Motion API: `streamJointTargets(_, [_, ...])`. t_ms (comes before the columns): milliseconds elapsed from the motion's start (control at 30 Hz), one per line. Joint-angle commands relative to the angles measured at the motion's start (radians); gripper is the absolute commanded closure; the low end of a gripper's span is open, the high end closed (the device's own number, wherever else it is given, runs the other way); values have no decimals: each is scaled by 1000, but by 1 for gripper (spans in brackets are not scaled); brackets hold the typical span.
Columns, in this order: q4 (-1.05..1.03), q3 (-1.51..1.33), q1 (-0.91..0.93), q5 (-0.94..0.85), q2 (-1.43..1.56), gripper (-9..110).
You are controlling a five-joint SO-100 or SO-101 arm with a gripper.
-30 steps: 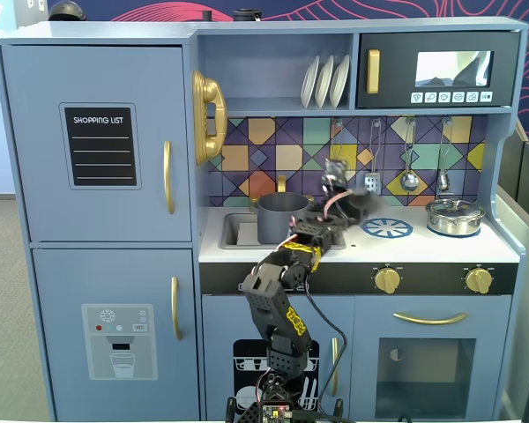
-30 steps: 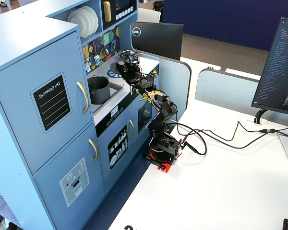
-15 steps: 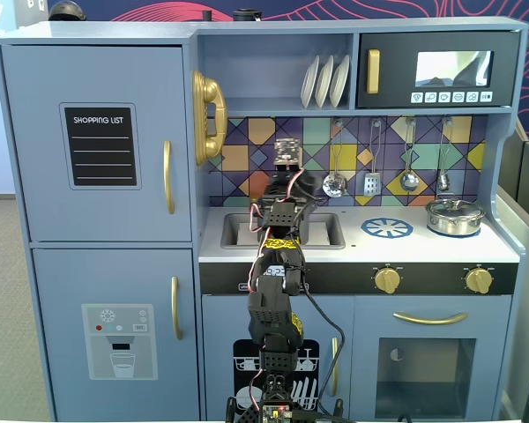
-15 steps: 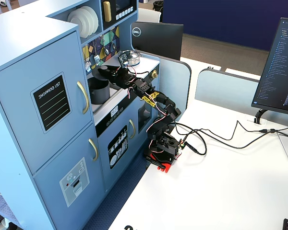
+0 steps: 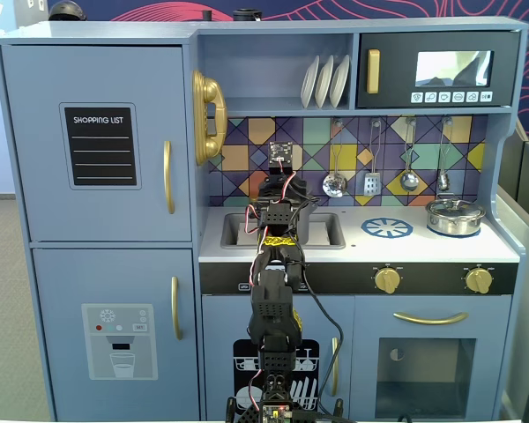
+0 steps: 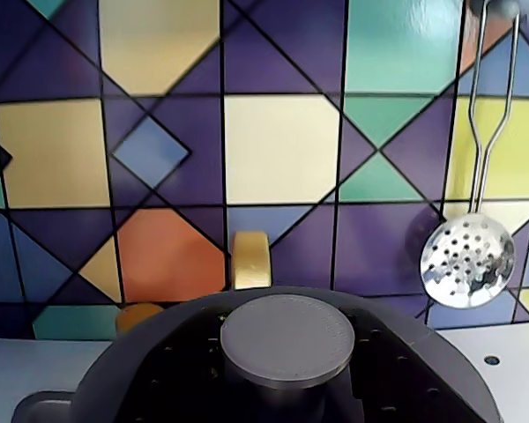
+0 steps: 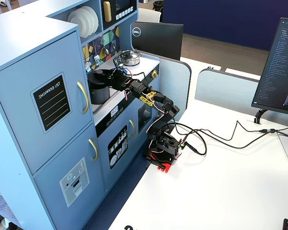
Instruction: Pick up the lid from the counter and put it on the gray recipient
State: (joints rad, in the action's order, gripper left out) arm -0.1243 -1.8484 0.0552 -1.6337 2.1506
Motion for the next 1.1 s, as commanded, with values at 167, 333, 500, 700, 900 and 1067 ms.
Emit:
streamJointTargets(167, [103, 43, 3, 5, -66, 102])
streamJointTargets(333, [126, 21, 9, 6, -89, 102])
streamJointTargets(500, [130, -12, 9, 2, -86, 102])
streamJointTargets(700, [133, -46, 5, -2, -75, 102])
streamJointTargets(900, [126, -86, -2, -11, -46, 102])
streamJointTargets(1067, [118, -97, -3, -20, -29, 102])
